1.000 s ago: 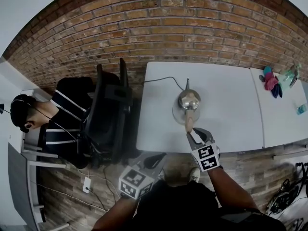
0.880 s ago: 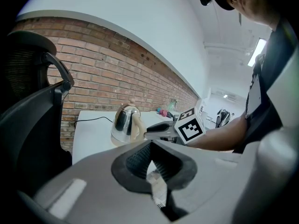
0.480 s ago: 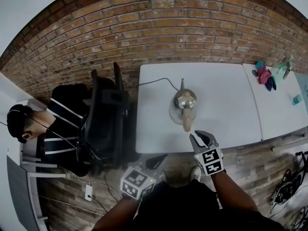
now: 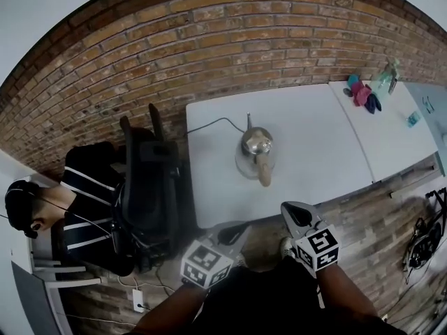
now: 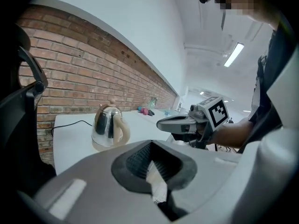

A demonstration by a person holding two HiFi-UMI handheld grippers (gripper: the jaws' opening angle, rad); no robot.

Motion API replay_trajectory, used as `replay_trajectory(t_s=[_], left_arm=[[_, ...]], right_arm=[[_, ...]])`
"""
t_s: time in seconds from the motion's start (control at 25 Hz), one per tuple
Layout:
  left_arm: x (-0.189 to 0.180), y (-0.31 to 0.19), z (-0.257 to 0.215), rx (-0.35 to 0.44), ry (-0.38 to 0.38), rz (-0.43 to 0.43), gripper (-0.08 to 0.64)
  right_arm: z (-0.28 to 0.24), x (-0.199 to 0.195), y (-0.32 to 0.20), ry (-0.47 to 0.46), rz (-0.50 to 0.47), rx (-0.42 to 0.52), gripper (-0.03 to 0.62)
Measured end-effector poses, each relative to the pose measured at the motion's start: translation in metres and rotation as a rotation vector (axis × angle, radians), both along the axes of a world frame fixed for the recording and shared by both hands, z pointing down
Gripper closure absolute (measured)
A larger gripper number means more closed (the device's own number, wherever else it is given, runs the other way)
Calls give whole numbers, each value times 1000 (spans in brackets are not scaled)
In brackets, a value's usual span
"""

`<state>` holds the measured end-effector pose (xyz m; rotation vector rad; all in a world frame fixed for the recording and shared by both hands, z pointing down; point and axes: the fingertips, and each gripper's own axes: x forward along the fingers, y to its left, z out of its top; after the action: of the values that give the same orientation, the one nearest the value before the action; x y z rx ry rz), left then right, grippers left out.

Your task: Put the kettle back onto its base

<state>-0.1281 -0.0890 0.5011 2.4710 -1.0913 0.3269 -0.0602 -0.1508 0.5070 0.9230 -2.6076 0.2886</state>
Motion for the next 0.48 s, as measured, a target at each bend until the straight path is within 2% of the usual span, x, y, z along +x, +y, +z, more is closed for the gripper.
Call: replay_trajectory(t_s=[0.2, 0.48], left_arm=[[6, 6, -2, 12, -1, 44, 558], [11, 10, -12, 38, -16, -36, 558]], right_arm=[[-11, 1, 24, -25, -9, -11, 566], [-27, 7, 39, -52, -107, -7, 565]])
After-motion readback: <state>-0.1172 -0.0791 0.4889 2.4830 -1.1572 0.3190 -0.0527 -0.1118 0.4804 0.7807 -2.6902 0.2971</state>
